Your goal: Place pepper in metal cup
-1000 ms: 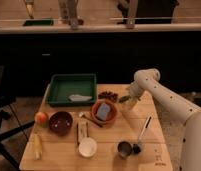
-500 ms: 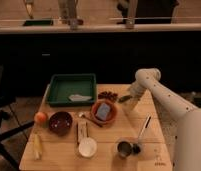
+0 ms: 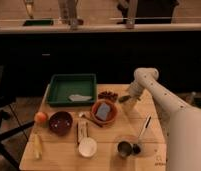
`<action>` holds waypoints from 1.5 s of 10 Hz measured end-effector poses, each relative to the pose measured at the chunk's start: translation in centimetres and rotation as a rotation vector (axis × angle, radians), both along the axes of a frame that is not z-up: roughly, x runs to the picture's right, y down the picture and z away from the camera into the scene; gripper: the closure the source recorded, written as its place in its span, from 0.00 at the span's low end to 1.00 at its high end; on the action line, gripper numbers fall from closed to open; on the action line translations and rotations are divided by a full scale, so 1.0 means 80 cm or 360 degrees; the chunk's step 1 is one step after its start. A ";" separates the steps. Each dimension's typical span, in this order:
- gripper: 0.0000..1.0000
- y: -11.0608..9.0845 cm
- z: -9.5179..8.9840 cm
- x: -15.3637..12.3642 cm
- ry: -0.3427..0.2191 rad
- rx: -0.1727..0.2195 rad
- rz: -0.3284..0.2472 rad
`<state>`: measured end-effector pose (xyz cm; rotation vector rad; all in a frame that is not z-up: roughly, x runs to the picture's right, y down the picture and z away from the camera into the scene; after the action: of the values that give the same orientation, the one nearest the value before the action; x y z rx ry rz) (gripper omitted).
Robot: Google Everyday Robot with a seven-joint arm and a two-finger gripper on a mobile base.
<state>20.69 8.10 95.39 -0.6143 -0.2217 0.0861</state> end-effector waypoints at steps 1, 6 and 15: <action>0.20 0.003 0.001 0.000 -0.0007 -0.0011 -0.0002; 0.20 0.009 0.009 -0.011 -0.0036 -0.0039 -0.0029; 0.20 0.021 0.004 -0.010 -0.0045 -0.0102 -0.0017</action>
<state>19.87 9.79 95.71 -0.6809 -0.2438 0.0743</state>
